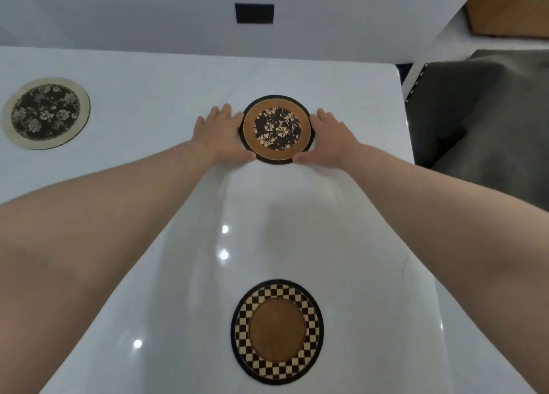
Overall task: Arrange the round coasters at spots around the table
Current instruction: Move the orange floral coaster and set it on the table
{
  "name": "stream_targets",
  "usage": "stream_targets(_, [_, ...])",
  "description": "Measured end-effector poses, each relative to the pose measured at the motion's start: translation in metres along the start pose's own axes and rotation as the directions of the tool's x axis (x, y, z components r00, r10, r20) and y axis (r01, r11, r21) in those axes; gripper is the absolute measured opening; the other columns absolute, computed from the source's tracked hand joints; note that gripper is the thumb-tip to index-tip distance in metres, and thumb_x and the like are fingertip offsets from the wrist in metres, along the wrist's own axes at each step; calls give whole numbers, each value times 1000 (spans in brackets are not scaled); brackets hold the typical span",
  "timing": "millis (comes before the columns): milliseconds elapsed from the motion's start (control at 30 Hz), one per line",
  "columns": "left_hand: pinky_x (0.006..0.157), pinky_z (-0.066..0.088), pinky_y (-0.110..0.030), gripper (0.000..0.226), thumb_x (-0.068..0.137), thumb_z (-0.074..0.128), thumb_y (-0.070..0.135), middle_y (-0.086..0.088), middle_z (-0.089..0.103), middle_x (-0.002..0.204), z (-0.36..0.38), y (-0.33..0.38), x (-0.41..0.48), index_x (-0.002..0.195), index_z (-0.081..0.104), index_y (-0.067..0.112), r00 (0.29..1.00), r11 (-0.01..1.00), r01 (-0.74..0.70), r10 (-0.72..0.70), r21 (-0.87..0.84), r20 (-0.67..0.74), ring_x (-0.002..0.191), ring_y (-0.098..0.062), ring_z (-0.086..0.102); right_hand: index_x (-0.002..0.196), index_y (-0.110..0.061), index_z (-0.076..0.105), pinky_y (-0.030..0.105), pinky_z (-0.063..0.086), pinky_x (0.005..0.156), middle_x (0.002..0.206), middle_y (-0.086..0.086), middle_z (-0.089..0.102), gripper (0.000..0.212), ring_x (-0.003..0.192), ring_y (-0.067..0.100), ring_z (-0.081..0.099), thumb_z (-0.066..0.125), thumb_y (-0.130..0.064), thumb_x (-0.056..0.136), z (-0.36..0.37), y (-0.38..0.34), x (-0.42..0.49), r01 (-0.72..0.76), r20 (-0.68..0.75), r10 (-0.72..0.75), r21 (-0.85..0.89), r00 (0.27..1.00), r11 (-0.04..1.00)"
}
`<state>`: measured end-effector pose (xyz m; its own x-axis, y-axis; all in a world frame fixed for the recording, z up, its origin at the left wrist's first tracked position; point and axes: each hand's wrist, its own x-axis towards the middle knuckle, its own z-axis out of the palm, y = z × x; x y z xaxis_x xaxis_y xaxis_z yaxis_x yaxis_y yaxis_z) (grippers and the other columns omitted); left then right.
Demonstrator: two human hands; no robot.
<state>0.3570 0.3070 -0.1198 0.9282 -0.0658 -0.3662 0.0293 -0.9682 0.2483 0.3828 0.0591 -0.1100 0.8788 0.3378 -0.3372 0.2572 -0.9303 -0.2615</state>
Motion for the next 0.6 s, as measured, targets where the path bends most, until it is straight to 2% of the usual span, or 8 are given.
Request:
stream_targets(133, [107,27,-60,85,53,63,66,-9,41,136,5,2,-5,127,41,30,1000,999,13,-14,-38,-13,135,-36,29,138,-16,39,46,30,112,147,10,35,99,137,26,30,76,-64,60,3,4,-1,7,19,-7,24,1000,1000])
stream_targets(300, [105,31,-58,92,49,63,71,-9,43,134,6,-1,-6,124,43,22,999,999,12,-14,-41,-52,133,-34,33,145,-18,34,45,18,119,159,13,20,101,148,25,15,79,-57,64,3,3,-1,-18,21,17,82,1000,996])
stream_targets(433, [103,34,-53,87,50,63,71,-5,45,128,5,-1,-7,123,45,27,998,1000,-2,0,-28,-62,130,-30,35,142,-20,37,44,21,118,156,12,24,97,145,25,20,79,-57,62,5,3,-2,-34,15,33,109,999,993])
stream_targets(600, [106,32,-51,90,51,66,70,-6,41,136,5,0,-8,129,43,33,998,999,15,-17,-35,-65,134,-28,33,143,-21,36,45,20,118,157,12,23,97,146,26,19,79,-55,63,6,2,-2,-36,11,35,126,999,991])
